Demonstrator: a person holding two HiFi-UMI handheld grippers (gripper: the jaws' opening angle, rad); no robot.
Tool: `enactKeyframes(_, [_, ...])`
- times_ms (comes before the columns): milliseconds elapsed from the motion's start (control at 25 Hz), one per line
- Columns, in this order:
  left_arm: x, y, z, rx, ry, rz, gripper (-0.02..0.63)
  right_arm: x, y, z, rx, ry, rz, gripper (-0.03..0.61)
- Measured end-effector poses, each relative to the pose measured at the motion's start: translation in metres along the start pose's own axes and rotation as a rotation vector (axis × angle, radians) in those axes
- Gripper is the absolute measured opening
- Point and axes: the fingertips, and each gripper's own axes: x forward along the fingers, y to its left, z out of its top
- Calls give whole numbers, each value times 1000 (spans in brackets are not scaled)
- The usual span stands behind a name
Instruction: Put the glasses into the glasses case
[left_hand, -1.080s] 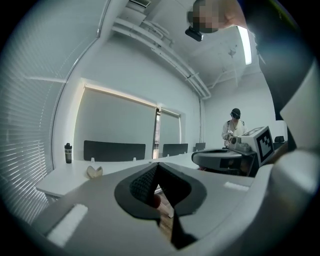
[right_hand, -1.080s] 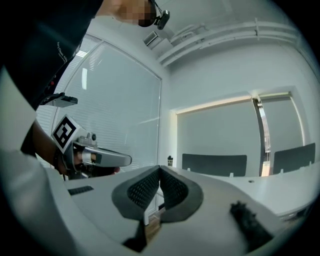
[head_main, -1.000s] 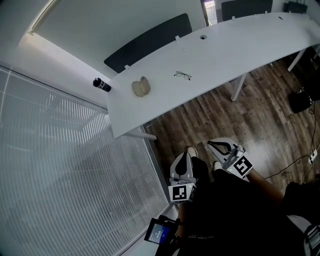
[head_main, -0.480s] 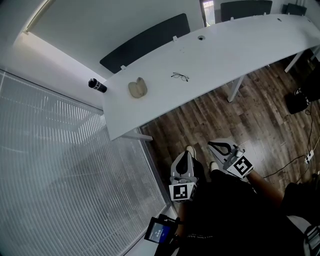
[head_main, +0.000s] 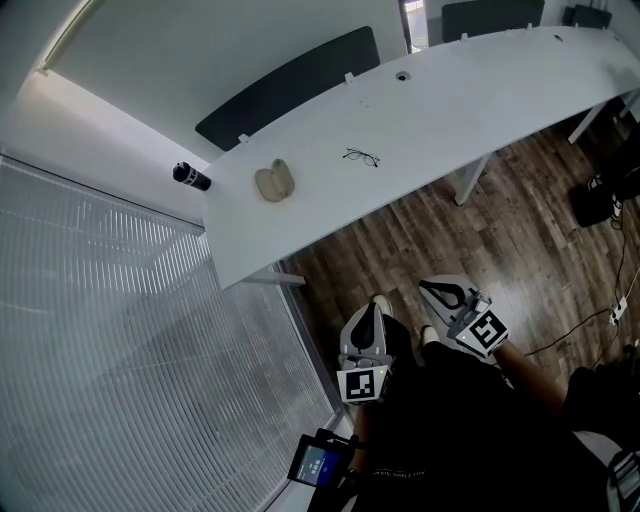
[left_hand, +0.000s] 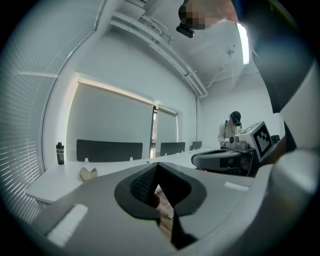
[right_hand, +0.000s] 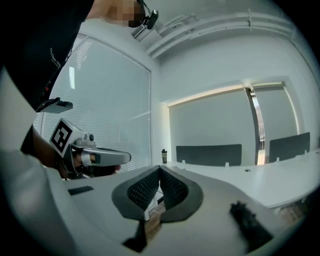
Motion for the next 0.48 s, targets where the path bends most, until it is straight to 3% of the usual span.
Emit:
enactKeyframes(280, [31, 27, 10, -6, 46, -31, 8, 30, -17, 6, -18, 19, -15, 6])
enactKeyframes(480, [57, 57, 23, 4, 18, -50, 8, 65, -35, 24, -33, 13, -32, 8])
